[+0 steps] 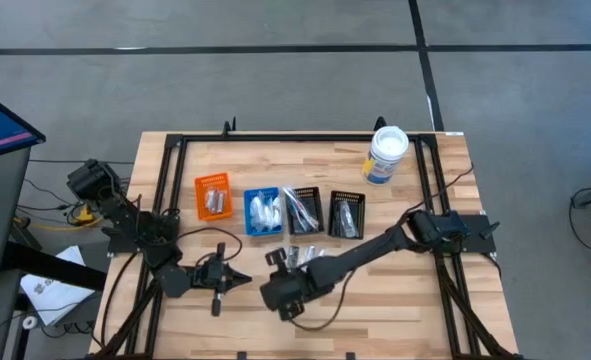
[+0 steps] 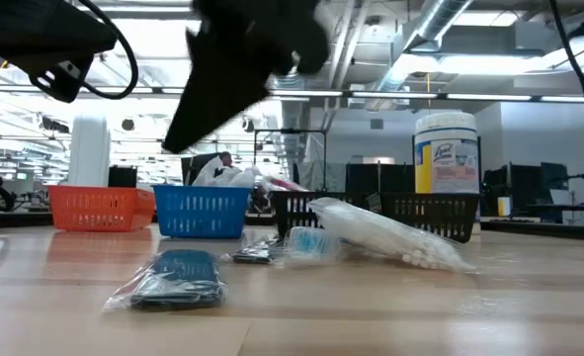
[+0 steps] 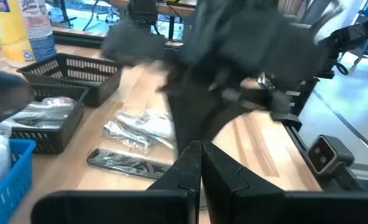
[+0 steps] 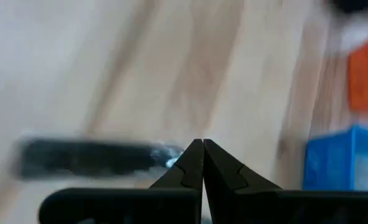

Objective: Pick & Place Travel size toiletries
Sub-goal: Put the black comb into the right black bin

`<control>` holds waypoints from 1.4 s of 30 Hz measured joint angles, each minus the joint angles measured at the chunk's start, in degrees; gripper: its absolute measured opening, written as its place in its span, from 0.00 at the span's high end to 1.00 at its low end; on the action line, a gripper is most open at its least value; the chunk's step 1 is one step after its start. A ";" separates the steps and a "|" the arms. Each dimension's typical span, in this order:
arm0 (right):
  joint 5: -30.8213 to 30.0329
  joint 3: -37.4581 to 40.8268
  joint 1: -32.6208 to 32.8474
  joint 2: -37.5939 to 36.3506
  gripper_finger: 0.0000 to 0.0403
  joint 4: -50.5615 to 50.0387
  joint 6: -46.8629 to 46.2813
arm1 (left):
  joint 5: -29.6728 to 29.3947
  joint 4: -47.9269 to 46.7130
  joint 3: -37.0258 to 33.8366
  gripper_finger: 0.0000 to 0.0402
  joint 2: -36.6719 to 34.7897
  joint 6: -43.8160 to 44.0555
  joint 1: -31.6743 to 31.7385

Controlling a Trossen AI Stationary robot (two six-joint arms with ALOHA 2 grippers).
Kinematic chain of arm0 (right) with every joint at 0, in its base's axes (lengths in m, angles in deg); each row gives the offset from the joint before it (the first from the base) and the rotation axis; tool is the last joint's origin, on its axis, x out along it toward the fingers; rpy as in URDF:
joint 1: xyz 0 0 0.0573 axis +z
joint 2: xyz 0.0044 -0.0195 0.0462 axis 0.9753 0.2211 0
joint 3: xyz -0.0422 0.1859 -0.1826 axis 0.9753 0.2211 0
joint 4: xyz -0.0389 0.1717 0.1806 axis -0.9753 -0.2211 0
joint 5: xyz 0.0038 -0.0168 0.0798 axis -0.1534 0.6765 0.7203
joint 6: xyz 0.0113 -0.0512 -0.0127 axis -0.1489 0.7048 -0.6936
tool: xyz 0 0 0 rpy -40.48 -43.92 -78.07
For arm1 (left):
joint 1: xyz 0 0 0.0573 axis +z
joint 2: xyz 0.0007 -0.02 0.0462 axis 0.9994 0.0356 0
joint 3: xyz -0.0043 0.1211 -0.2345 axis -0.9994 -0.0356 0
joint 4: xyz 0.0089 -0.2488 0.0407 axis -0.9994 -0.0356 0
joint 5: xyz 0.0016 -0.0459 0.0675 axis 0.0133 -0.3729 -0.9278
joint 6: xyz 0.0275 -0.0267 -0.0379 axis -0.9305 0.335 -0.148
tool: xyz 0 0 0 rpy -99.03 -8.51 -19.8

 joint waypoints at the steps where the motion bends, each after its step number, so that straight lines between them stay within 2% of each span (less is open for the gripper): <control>1: -0.42 -0.71 0.71 -0.08 1.00 0.62 0.21 | 0.10 -0.01 0.00 0.99 0.00 0.00 -0.02; 6: -1.47 -1.89 4.04 -2.06 1.00 3.45 -0.40 | 6.83 -0.40 0.00 0.99 0.00 0.34 0.02; 8: -1.75 -1.72 4.68 -2.44 1.00 2.17 -2.60 | 11.29 -1.00 0.02 0.99 0.00 0.46 0.02; 11: -1.76 -1.02 4.46 -2.42 1.00 2.16 -6.88 | 14.93 -2.82 0.04 0.96 0.02 0.69 0.02; 14: -1.55 0.22 3.98 -2.42 1.00 3.39 -10.56 | 16.49 -3.61 0.04 0.89 0.29 0.74 0.02; 17: -1.53 2.09 4.00 -2.42 1.00 6.29 -14.55 | 16.63 -3.66 0.75 0.77 2.40 0.42 0.03; 20: -1.05 3.95 4.13 -2.46 1.00 7.34 -19.26 | 19.39 -3.44 2.24 0.65 5.96 0.34 1.16; 23: 2.24 6.08 4.10 -2.46 1.00 10.47 -22.04 | 20.53 -3.38 3.69 0.56 9.56 -0.05 2.80; 27: 13.47 7.50 3.14 -2.46 1.00 11.45 -22.53 | 20.78 -3.34 5.02 0.53 13.04 -3.39 5.84; 29: 19.22 7.35 2.68 -2.50 1.00 11.37 -20.60 | 22.06 -3.08 5.53 0.53 13.53 -4.95 7.30; 31: 21.78 7.37 2.58 -2.49 1.00 11.23 -19.87 | 22.40 -3.12 5.53 0.52 13.16 -5.99 8.05; 36: 19.54 7.35 3.01 -2.10 1.00 10.94 -20.21 | 21.81 -3.04 5.02 0.56 11.51 -7.13 8.37; 39: 18.39 7.32 2.99 -1.31 1.00 10.22 -21.64 | 21.31 -3.38 4.45 0.69 10.91 -7.86 8.47; 42: 16.46 7.55 2.72 0.00 1.00 9.01 -21.43 | 21.34 -4.38 4.22 0.90 10.86 -8.95 9.57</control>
